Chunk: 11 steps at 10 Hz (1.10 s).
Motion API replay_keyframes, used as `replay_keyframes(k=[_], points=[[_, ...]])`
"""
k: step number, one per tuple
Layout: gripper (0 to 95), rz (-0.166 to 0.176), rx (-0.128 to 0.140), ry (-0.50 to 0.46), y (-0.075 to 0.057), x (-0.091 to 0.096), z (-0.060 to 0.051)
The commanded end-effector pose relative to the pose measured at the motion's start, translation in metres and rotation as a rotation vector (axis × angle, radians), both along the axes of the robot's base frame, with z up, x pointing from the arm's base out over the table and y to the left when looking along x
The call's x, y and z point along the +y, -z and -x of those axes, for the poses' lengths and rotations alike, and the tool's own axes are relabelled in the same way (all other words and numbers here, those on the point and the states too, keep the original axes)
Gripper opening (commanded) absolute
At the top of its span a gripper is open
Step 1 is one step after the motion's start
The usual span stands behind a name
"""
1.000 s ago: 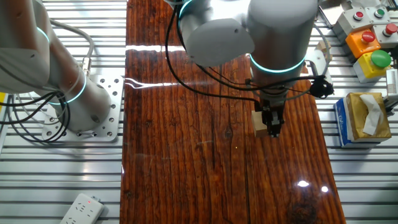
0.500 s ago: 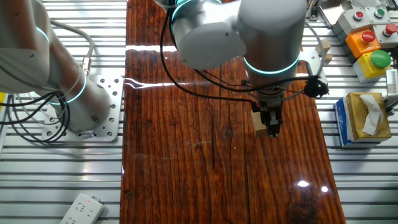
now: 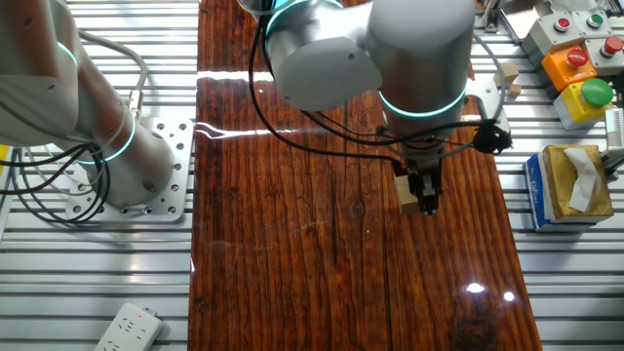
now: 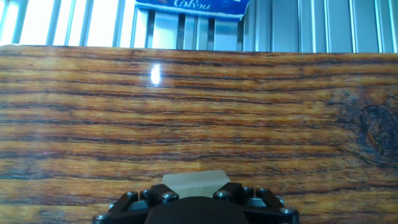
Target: Pick up the small block on the left and move it to the right
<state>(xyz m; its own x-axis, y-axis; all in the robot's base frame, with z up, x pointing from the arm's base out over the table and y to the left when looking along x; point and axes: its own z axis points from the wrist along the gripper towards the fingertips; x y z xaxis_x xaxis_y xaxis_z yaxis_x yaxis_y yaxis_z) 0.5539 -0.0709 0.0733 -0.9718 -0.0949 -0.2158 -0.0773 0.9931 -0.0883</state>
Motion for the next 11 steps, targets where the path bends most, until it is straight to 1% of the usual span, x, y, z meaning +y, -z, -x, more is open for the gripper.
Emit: replay_keyframes(k=[1, 3, 5, 6, 8, 10, 11], points=[[0.0, 0.002, -0.004, 0.001, -0.001, 0.000, 0.000], [0.0, 0.003, -0.006, 0.007, -0.001, 0.000, 0.000], [0.0, 0.001, -0.002, 0.013, -0.003, 0.000, 0.001], [0.0, 0.000, 0.017, 0.025, -0.007, 0.000, 0.000], [0.0, -0.006, 0.057, 0.038, -0.022, 0.003, 0.001], [0.0, -0.024, 0.083, 0.053, -0.034, 0.006, 0.001], [0.0, -0.037, 0.098, 0.074, -0.040, 0.012, 0.001]])
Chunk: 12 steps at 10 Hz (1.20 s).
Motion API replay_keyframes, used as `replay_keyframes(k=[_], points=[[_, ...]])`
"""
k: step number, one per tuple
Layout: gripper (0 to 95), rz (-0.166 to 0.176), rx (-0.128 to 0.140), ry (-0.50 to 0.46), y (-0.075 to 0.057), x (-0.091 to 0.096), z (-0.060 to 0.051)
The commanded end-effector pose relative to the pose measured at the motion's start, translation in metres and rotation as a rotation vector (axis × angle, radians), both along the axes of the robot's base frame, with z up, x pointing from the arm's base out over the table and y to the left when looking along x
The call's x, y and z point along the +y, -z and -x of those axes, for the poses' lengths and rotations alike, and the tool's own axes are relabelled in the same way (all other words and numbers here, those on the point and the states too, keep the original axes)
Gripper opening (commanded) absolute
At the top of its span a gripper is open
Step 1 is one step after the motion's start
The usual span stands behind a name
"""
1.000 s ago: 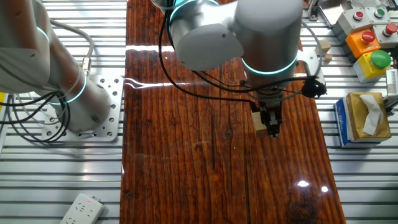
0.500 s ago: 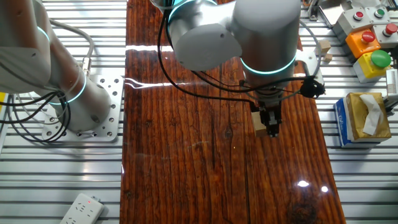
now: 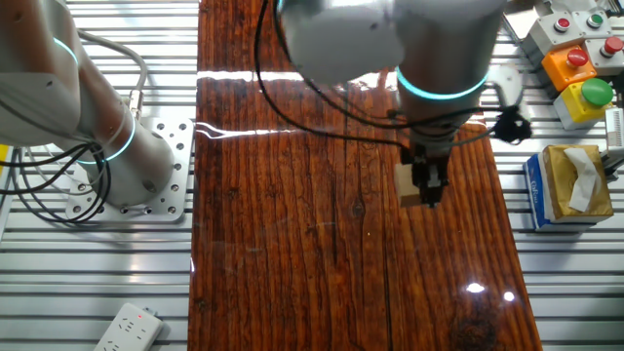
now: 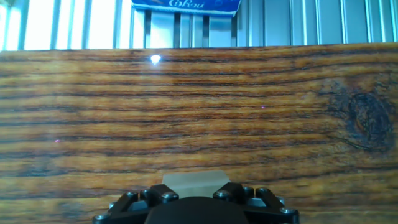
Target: Pick up the small block on the left and move it to the right
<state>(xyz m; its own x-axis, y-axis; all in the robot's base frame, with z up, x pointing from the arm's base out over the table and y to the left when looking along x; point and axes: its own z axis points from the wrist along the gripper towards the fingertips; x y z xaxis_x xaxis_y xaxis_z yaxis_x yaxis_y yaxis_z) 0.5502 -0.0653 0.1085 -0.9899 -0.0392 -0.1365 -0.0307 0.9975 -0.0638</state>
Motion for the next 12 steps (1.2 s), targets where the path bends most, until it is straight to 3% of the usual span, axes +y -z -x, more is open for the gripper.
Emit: replay_keyframes(k=[1, 5, 6, 10, 12], points=[[0.0, -0.022, 0.034, 0.051, -0.013, 0.017, -0.004], [0.0, -0.036, 0.045, 0.120, -0.029, 0.052, -0.006], [0.0, -0.044, 0.044, 0.155, -0.031, 0.072, -0.007], [0.0, -0.055, 0.032, 0.215, -0.025, 0.115, -0.007], [0.0, -0.056, 0.028, 0.233, -0.022, 0.126, -0.006]])
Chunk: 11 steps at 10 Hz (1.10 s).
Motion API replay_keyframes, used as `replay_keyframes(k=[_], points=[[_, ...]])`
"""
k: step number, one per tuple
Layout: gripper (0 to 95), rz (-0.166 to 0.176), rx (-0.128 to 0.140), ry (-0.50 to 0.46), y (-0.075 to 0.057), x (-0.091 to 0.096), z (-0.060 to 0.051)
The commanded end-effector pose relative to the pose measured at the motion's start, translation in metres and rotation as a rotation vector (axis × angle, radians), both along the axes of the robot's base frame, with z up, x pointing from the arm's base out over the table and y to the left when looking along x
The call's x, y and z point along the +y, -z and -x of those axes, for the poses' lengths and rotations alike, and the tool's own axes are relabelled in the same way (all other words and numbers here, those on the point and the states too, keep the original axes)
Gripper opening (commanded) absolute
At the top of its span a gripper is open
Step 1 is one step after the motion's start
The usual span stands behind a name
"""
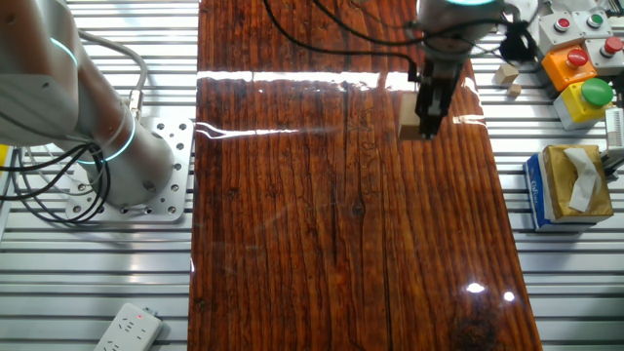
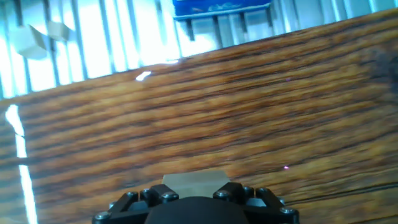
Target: Pick up the small block on the left and move it to the right
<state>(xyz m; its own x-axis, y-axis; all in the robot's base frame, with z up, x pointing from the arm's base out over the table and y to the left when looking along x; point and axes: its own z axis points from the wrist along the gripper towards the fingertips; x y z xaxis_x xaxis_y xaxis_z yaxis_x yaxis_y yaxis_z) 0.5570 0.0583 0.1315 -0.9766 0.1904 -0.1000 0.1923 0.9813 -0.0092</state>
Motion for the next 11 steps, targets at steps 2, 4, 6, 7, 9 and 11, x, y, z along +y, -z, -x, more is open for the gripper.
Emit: replay_keyframes(k=[2, 4, 6, 7, 9, 11], points=[[0.0, -0.003, -0.005, 0.026, 0.001, 0.012, 0.000], [0.0, -0.020, -0.014, 0.044, -0.001, 0.019, -0.002], [0.0, -0.042, -0.018, 0.061, -0.007, 0.030, -0.011], [0.0, -0.041, -0.017, 0.062, -0.009, 0.032, -0.014], [0.0, -0.056, -0.024, 0.062, -0.014, 0.039, -0.022], [0.0, -0.061, -0.024, 0.060, -0.020, 0.049, -0.031]])
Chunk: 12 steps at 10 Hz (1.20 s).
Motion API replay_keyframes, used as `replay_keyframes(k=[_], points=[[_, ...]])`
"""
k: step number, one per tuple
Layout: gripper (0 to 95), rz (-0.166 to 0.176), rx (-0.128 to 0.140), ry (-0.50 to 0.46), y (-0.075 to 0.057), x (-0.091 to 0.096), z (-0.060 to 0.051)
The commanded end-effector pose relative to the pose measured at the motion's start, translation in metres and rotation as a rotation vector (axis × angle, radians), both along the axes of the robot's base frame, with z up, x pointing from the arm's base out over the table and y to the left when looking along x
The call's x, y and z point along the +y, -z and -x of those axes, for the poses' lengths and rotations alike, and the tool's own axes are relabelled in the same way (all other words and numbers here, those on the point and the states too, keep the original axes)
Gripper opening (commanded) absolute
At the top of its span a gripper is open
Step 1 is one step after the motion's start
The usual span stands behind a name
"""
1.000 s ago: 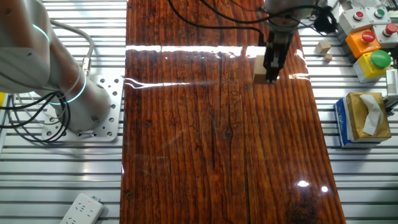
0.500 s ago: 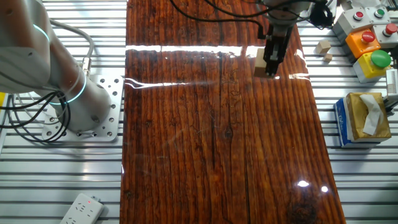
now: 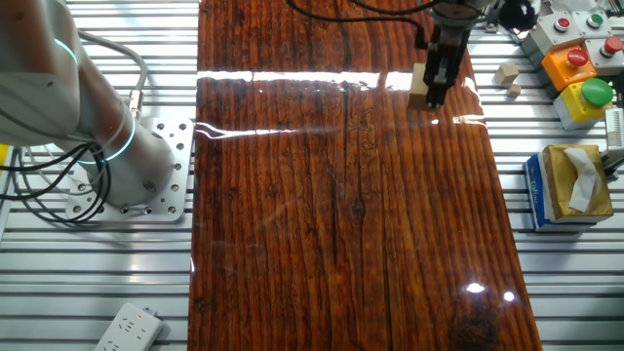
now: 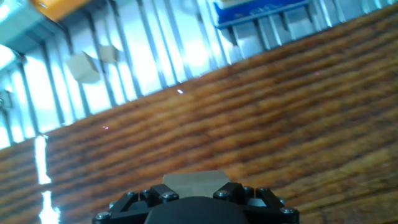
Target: Pick up the small block on the left and move it to the right
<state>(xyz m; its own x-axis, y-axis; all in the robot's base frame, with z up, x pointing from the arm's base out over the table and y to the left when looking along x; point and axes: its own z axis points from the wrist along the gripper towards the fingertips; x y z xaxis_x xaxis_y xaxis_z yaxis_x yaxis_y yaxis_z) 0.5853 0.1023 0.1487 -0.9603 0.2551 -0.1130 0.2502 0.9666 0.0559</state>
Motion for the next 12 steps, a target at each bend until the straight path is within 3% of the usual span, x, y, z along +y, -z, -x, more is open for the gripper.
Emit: replay_keyframes(k=[1, 7, 12], points=[[0.0, 0.002, 0.004, -0.005, -0.006, 0.013, -0.008], [0.0, 0.001, 0.005, 0.000, -0.020, 0.042, -0.026], [0.0, 0.002, 0.004, 0.002, -0.020, 0.049, -0.027]])
